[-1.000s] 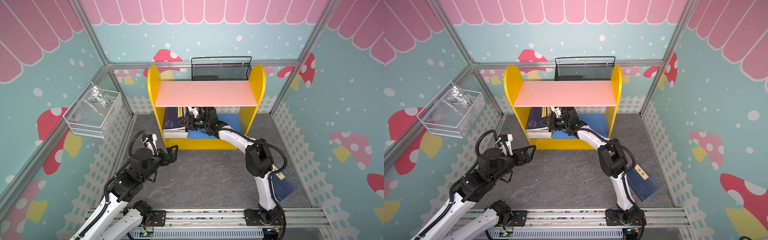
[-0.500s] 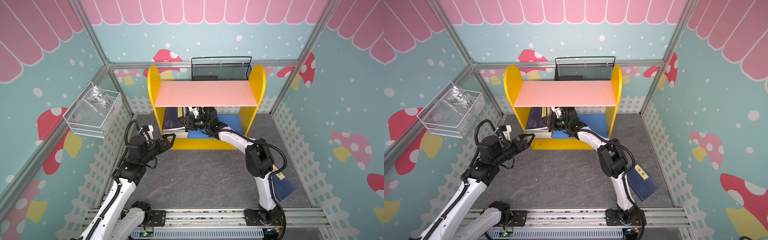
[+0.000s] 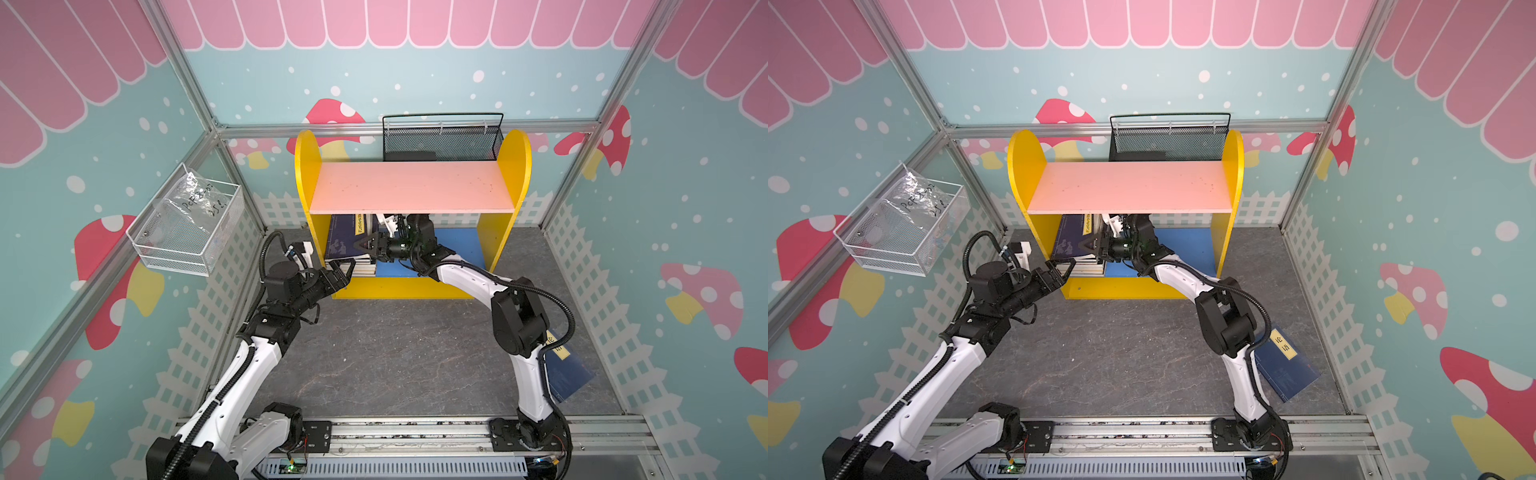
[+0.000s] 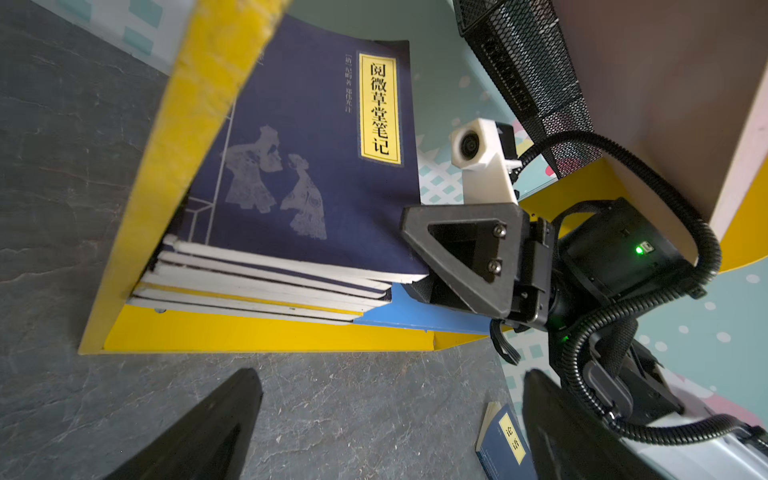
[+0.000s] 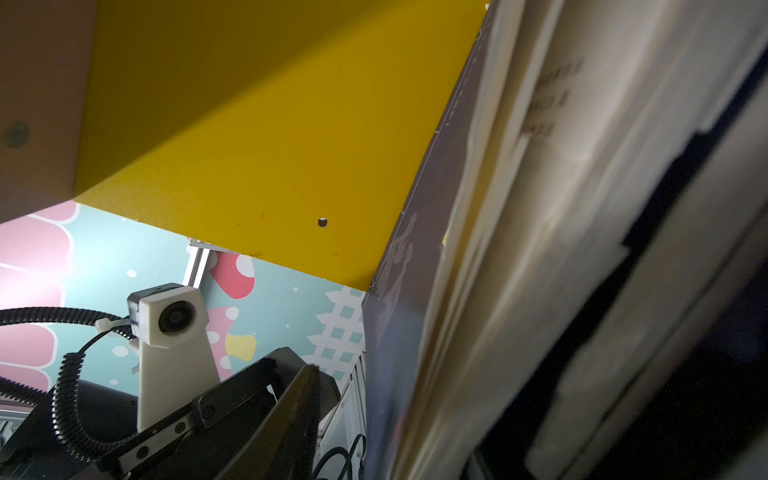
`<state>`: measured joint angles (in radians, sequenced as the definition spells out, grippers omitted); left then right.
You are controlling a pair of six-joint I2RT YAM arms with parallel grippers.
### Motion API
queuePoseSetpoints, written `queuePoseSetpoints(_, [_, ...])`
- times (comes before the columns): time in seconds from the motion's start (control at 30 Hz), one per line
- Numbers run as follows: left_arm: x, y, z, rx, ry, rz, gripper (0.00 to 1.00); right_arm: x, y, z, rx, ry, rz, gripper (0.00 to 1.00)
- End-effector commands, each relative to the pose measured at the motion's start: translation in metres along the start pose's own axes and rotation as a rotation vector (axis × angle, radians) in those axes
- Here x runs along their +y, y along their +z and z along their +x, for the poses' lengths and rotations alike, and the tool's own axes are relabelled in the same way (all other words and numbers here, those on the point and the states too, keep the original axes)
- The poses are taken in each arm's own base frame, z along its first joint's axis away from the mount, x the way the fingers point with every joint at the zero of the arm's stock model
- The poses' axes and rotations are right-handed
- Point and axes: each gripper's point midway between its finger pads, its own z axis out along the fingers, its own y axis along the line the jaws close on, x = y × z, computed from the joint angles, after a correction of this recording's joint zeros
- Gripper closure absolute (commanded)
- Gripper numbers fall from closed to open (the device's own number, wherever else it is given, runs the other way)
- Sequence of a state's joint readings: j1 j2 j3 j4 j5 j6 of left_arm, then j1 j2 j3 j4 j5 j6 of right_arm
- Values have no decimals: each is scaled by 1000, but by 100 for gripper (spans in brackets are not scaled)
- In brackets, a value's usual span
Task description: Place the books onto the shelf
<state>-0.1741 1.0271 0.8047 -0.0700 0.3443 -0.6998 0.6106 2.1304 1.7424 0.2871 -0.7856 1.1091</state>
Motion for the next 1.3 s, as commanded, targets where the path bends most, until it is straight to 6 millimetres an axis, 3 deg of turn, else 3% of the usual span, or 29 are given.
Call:
queuePoseSetpoints(0.0, [1, 5, -17, -65, 38, 2, 1, 42, -8, -5, -29, -74, -60, 52])
queuePoseSetpoints(0.57, [21, 20, -25, -145, 16, -33, 1, 44, -4, -2, -19, -70, -78, 52])
queuePoseSetpoints(1.27, [29, 31, -31, -171, 17, -52, 0, 45, -3, -2, -22, -72, -82, 51])
